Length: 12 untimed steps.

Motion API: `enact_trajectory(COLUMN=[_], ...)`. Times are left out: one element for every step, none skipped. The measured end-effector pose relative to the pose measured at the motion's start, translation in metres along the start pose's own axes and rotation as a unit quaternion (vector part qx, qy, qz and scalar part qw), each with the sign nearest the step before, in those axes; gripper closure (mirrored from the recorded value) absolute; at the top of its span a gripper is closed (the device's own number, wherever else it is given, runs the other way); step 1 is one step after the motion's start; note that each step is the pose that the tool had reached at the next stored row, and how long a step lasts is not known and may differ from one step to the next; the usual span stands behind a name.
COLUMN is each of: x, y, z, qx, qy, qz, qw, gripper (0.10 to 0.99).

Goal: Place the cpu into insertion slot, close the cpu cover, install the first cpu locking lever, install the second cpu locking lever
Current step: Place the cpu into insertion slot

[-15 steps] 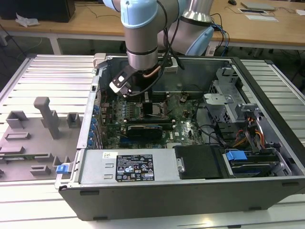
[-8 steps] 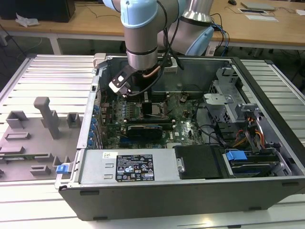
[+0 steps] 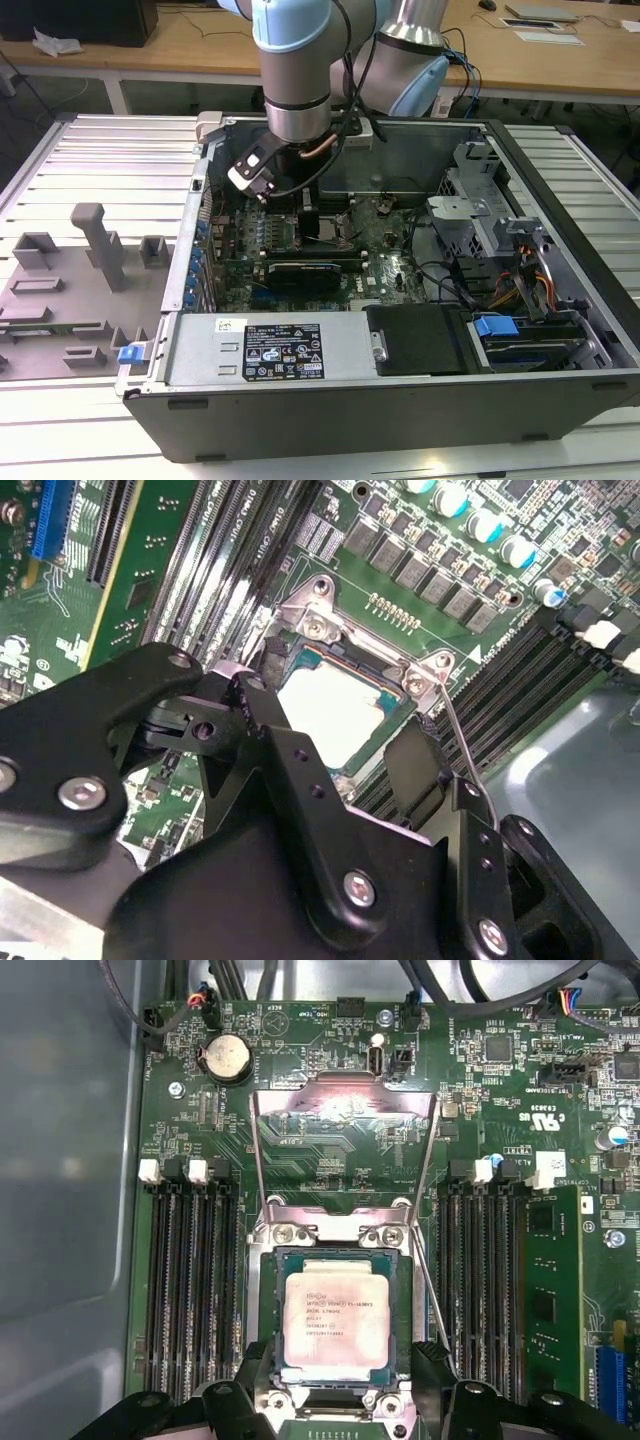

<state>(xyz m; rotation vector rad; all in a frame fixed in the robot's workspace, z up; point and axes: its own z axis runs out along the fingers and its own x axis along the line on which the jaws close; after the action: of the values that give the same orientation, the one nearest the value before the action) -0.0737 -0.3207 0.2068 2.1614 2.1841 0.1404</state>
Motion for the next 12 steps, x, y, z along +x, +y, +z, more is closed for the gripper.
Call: enact_trajectory(x=[-0.0001, 0.0, 0.0, 0.0, 0.0, -0.0001, 0.0, 0.0, 0.0, 0.0, 0.0, 0.0], y=[-0.0003, -0.0003, -0.0005, -0.0007, -0.001, -0.0017, -0.0026, -0.0032, -0.004, -0.0048, -0.0051, -0.0052], z=[-0.0001, -0.0001, -0.0001, -0.0001, -0.0002, -0.0003, -0.0004, -0.0004, -0.0005, -0.0006, -0.0006, -0.0006], qx=[0.0001, 0.0, 0.0, 0.0, 0.0, 0.0, 0.0, 0.0, 0.0, 0.0, 0.0, 0.0], qy=[-0.0001, -0.0001, -0.0001, -0.0001, -0.0001, -0.0001, -0.0001, 0.0, 0.0, 0.0, 0.0001, 0.0001], qz=[0.0, 0.0, 0.0, 0.0, 0.0, 0.0, 0.0, -0.001, -0.001, -0.001, -0.001, -0.002], qw=[1.0, 1.0, 1.0, 1.0, 1.0, 1.0, 1.0, 1.0, 1.0, 1.0, 1.0, 1.0], gripper=[0.416, 0.416, 0.416, 0.416, 0.416, 0.416, 0.416, 0.416, 0.416, 0.416, 0.416, 0.416])
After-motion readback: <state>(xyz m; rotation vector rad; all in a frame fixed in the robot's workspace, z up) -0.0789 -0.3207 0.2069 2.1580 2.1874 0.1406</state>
